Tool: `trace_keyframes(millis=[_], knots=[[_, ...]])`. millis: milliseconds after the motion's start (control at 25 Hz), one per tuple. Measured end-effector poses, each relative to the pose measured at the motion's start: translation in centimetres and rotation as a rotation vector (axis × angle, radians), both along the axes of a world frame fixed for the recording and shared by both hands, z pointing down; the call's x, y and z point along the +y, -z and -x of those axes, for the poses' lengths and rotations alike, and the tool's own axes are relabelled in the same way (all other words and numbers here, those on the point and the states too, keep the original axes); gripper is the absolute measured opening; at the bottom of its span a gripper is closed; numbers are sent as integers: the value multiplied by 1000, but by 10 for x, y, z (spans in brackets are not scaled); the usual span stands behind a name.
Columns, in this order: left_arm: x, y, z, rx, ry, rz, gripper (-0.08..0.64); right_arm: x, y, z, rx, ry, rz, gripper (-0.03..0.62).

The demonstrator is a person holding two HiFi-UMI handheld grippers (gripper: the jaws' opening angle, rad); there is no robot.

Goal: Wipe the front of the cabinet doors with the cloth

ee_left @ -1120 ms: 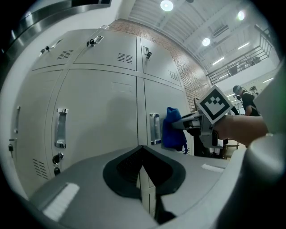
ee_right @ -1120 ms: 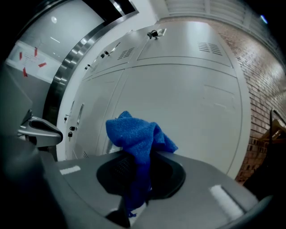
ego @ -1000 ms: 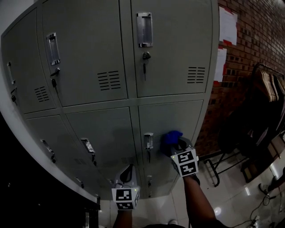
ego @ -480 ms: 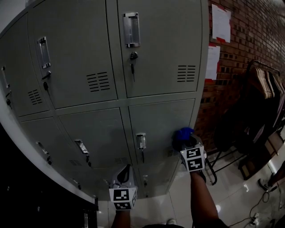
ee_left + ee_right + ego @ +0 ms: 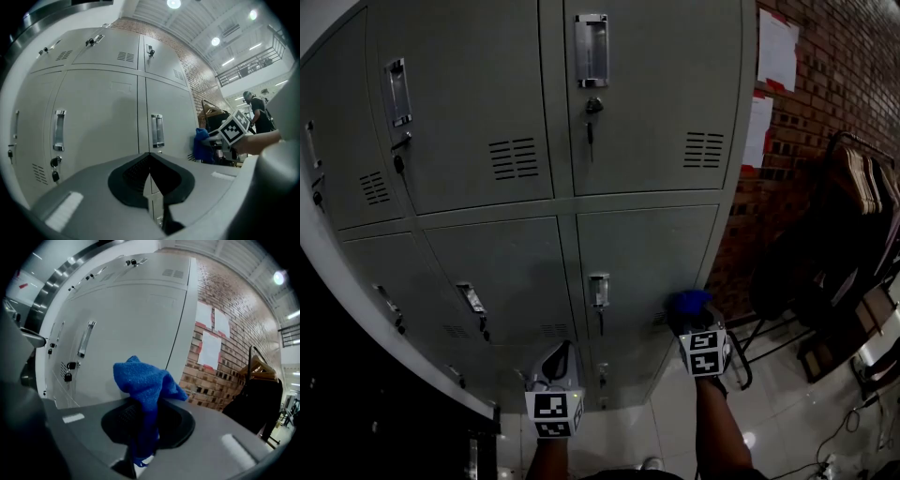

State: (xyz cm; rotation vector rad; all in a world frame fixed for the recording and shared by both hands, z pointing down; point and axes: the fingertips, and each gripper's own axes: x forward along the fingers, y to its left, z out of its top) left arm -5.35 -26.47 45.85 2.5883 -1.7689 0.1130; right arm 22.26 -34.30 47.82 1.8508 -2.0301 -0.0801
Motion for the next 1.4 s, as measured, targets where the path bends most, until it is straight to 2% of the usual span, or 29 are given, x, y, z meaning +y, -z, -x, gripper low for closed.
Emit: trace_keyframes(millis=[280, 520, 720, 880, 1040, 1400], knots=[[0, -7, -1, -1, -2, 15, 11, -7, -58, -2, -15, -46, 143, 58], [0, -10, 7, -7, 18, 21, 11, -20, -70, 0, -9, -93, 138, 61], [-4, -16, 18, -2, 42, 35, 11, -19, -67, 2, -46, -95, 156, 61], [-6, -17, 17, 2, 31, 38, 11, -18, -65, 16, -58, -61, 164, 61], [-5, -16, 17, 2, 18, 34, 11, -19, -66, 51, -19, -6, 152, 60], [-1, -18, 41, 17, 52, 39, 11, -15, -58, 107, -29, 97, 141, 61]])
